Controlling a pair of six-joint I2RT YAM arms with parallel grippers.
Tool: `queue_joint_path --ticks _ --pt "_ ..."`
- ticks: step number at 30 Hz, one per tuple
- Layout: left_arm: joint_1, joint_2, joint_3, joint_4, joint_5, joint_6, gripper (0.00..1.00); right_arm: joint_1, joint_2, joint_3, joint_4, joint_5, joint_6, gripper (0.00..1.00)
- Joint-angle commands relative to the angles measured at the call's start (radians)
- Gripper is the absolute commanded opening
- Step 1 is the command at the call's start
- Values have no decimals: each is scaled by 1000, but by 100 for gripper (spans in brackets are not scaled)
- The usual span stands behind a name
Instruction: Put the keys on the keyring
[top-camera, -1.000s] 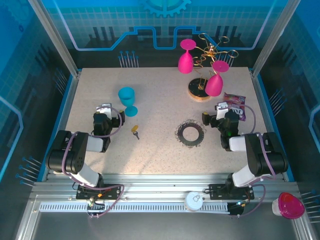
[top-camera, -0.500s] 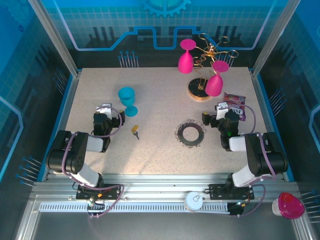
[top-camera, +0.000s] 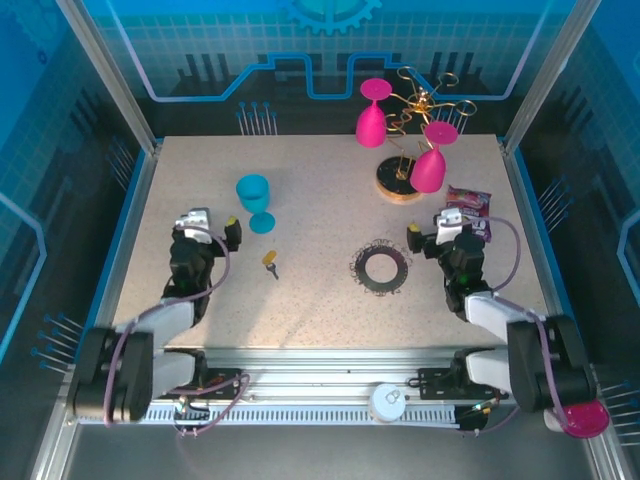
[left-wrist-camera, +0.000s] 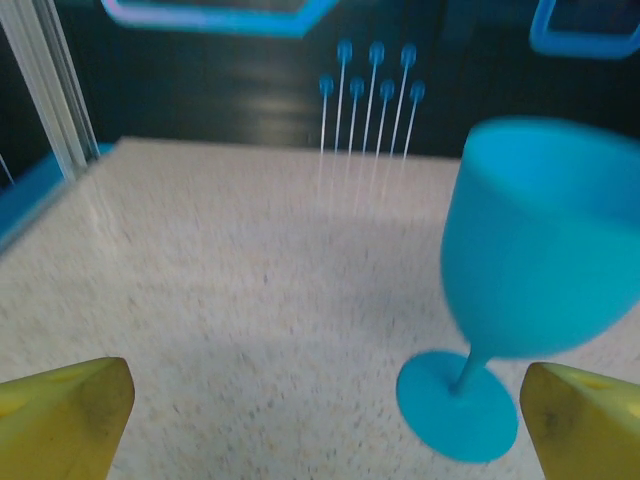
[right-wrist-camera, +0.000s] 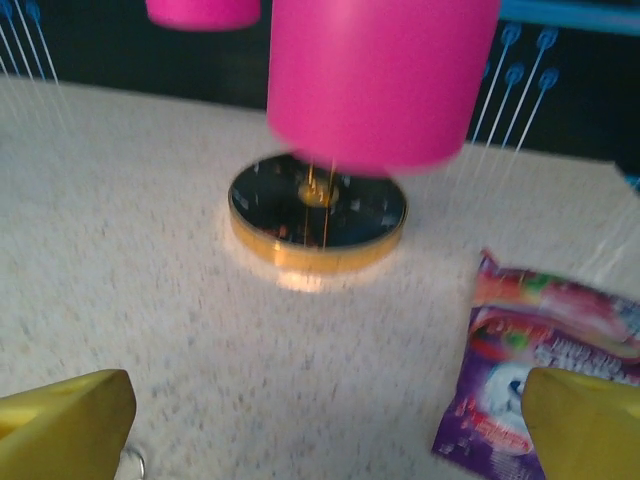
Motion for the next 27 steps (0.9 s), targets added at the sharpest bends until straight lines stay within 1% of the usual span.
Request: queue_joint_path --ticks 1,3,4,6,7,9,11,12,14,15,16,17,19,21,22,23,25,27 --pt "14 -165 58 -320 -40 -39 99 1 -104 138 -409 21 97 100" --pt "16 -257 81 -451 -13 -49 99 -22 -116 227 -640 -19 159 100" --pt "16 -300 92 -514 13 -50 99 -43 -110 274 -728 -79 195 100" --pt "16 -376 104 -606 48 -76 99 -75 -82 327 -822 -204 261 98" --pt "16 -415 114 -657 70 -95 99 -77 -61 361 -875 -247 299 94" --pt "15 -470 137 -745 115 -151 99 -68 -18 416 -970 -310 359 83" --pt "8 -501 167 -813 180 -210 97 -48 27 469 -1080 -314 447 79" --pt "-8 -506 185 -842 203 -248 95 -34 49 492 -1126 -325 466 74" --pt "-89 -495 230 -902 197 -299 94 1 90 537 -1218 -320 506 70" --pt "-159 -480 258 -932 165 -302 94 22 104 545 -1251 -325 511 63" --pt "-243 -463 283 -958 115 -294 94 46 117 583 -1275 -327 515 59" --pt "-309 -443 304 -971 67 -292 94 71 124 598 -1298 -318 523 58" --pt "-448 -381 341 -980 -21 -322 94 119 145 618 -1325 -312 533 53" --pt "-548 -299 372 -956 -65 -361 94 159 172 633 -1316 -331 529 47" --pt "-601 -243 388 -930 -85 -374 94 175 192 643 -1317 -340 529 46" --pt "-639 -189 407 -909 -100 -385 94 184 213 653 -1323 -345 533 46" --pt "-704 -52 468 -867 -124 -416 94 187 265 682 -1361 -332 545 38" --pt "-742 70 529 -826 -122 -448 94 182 304 705 -1406 -289 545 37"
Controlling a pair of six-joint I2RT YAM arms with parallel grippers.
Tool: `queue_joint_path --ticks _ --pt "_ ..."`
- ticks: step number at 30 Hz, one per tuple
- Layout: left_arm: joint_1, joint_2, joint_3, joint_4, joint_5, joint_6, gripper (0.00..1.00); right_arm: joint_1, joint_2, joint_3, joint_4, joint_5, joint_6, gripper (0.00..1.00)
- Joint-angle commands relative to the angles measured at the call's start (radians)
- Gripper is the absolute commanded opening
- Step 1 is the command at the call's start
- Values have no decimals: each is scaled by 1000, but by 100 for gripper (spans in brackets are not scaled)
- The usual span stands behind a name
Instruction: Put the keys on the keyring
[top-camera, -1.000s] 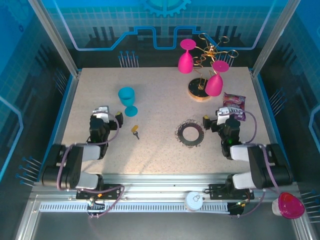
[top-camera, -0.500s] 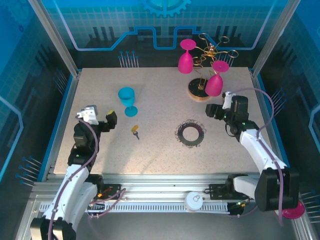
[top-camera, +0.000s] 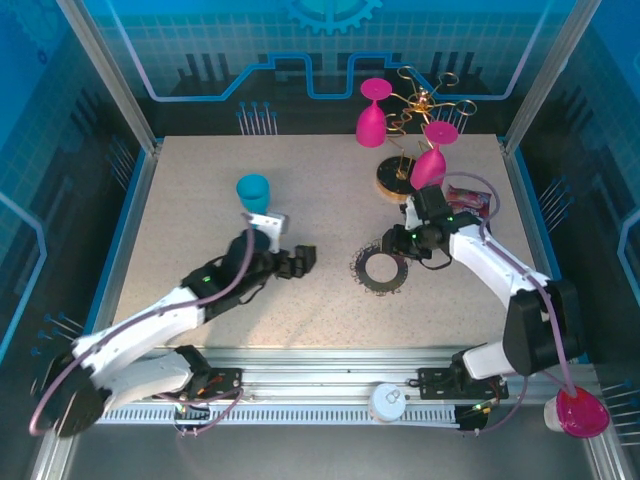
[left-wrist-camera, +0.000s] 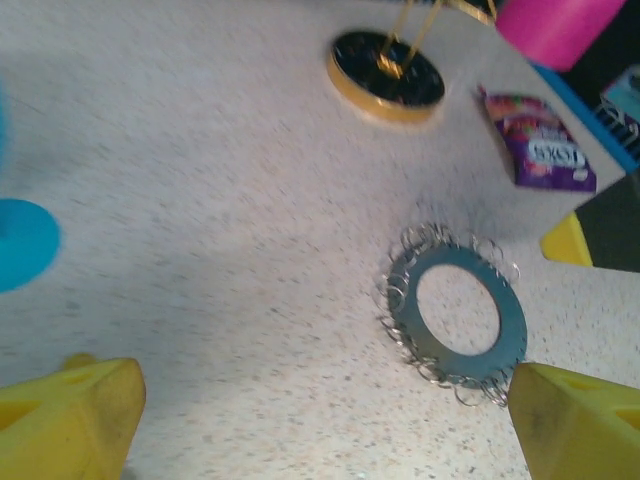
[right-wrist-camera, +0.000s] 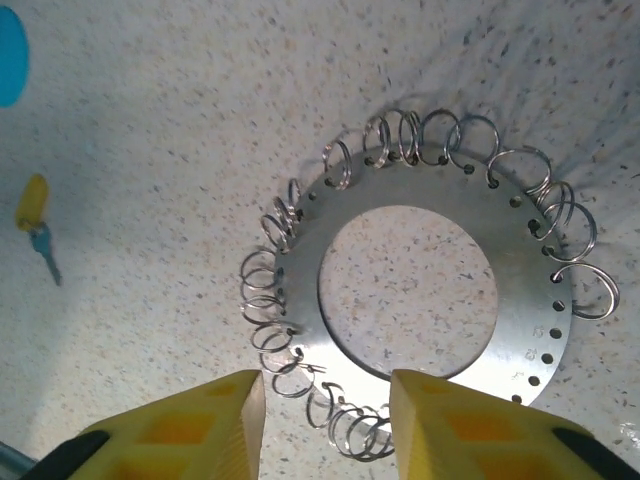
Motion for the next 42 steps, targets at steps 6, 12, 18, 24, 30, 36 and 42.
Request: queue_joint_path --ticks 6,12,18,24,30,36,42 --pt "-85 391 240 126 -5 -146 94 -130 58 26 -148 55 -25 36" --pt "-85 557 375 90 99 -156 93 -215 138 48 -145 -34 -241 39" --pt "-83 586 376 114 105 -179 93 -263 221 55 -112 -96 -292 36" --pt "-84 587 377 116 99 -189 93 -264 285 53 -73 -126 -297 34" --pt "-83 589 372 127 89 -194 93 -261 342 78 -62 -146 -296 29" --pt "-84 588 372 129 75 -188 93 -259 361 79 -56 -141 -297 23" --pt "-83 586 371 129 68 -192 92 -257 369 76 -50 -149 -296 18"
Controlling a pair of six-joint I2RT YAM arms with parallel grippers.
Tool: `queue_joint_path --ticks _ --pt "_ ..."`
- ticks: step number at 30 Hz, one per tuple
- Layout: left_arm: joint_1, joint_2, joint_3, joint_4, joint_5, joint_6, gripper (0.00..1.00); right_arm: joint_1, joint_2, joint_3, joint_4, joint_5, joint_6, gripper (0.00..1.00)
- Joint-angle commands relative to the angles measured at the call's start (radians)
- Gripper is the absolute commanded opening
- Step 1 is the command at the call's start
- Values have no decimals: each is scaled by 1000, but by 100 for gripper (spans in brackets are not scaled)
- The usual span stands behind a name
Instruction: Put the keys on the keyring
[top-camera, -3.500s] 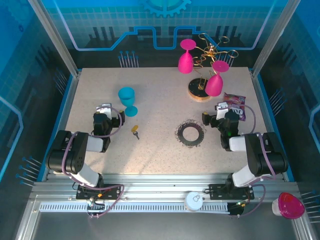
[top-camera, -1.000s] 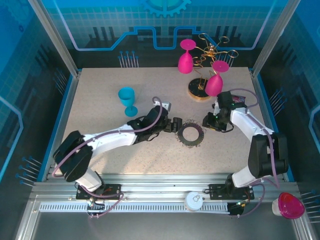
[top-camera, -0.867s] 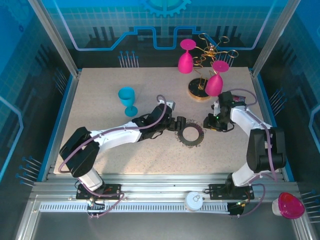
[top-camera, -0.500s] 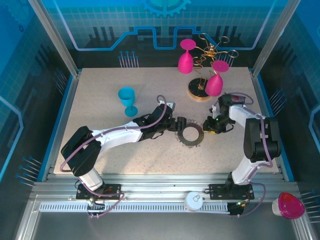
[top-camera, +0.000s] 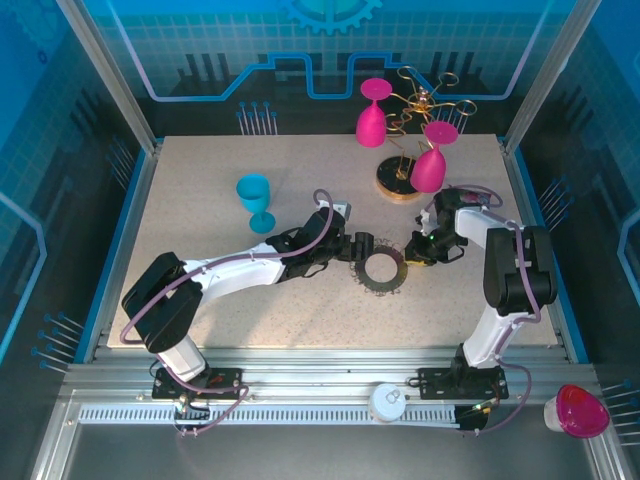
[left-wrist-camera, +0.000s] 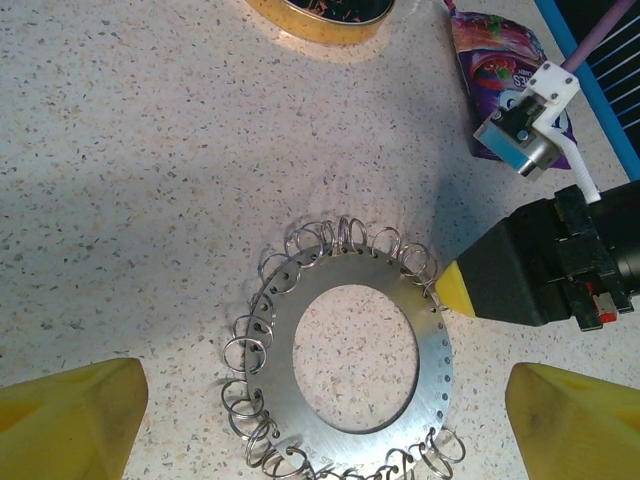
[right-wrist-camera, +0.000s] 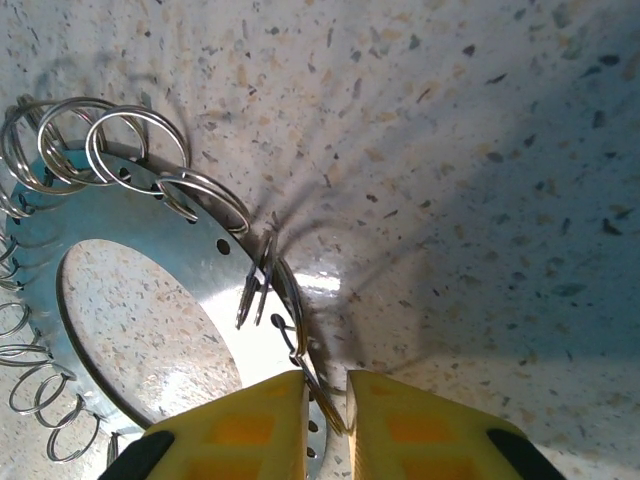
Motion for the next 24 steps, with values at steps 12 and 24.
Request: queue_joint_path --ticks 12,24 --pt "-6 -7 12 14 -29 -10 92 7 31 27 -5 -23 -14 15" --pt "-6 -32 -12 20 -43 -4 92 31 20 24 -12 -14 -15 5"
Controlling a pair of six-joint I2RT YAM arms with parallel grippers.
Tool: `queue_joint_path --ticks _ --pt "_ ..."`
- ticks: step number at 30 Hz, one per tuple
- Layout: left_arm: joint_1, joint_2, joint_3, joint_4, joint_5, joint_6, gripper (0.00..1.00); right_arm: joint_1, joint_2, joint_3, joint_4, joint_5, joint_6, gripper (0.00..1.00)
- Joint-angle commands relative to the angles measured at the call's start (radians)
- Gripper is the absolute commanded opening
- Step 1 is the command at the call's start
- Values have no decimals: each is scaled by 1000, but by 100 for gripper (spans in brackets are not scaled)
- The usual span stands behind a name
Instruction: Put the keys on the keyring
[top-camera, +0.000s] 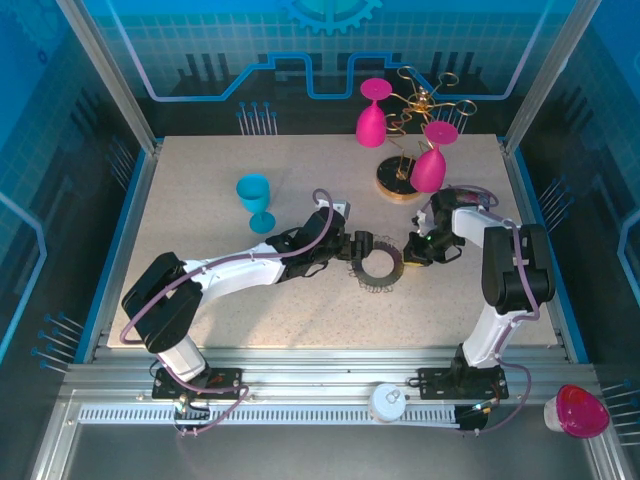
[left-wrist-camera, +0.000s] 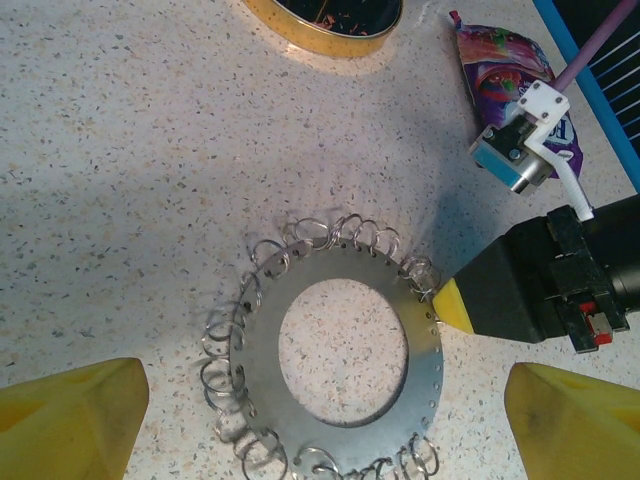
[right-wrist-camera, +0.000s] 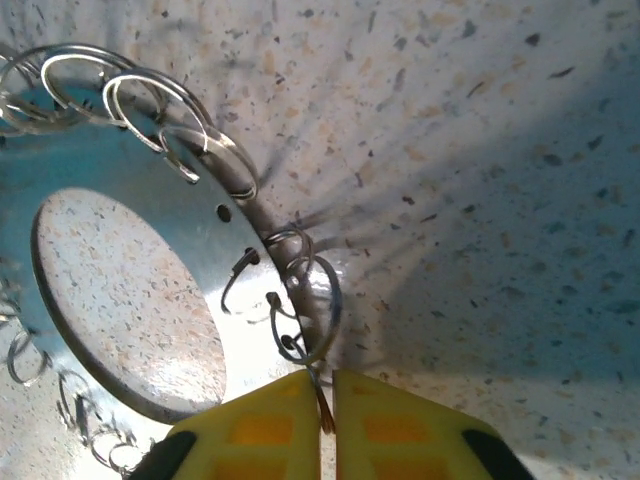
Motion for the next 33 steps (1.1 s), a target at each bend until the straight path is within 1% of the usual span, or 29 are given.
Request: queue_joint_path --ticks 1,3,7,10,13,16,18,23,25,26,29,33 --pt "-5 -35 -15 14 -21 -4 92 12 -1 18 -15 -4 -6 3" --pt "-7 -47 -23 15 -36 -2 92 14 -33 10 -27 6 -7 0" --pt "-5 -102 -62 38 -111 27 92 42 -137 -22 -56 33 -2 0" --pt "-3 -155 -94 54 -187 85 92 105 -246 -42 -91 82 -19 0" --pt "14 -197 -109 64 -208 146 93 179 -364 -44 -113 114 -48 0" --pt "45 -236 -113 57 -161 224 91 234 -456 -28 -118 107 -103 0" --pt "65 -268 -120 54 -99 306 86 254 -507 -19 -103 77 -148 0" --pt "75 -370 -162 59 33 536 75 262 -584 3 -42 -118 -300 0" --pt "75 -408 -187 68 105 620 73 263 -591 20 -41 -200 -363 0" --pt "75 -427 -201 73 142 659 72 266 -593 27 -46 -260 -413 0" --pt "76 -465 -234 83 234 741 67 283 -606 43 -45 -301 -492 0" --pt "77 -477 -264 106 392 836 53 296 -605 74 -60 -377 -584 0"
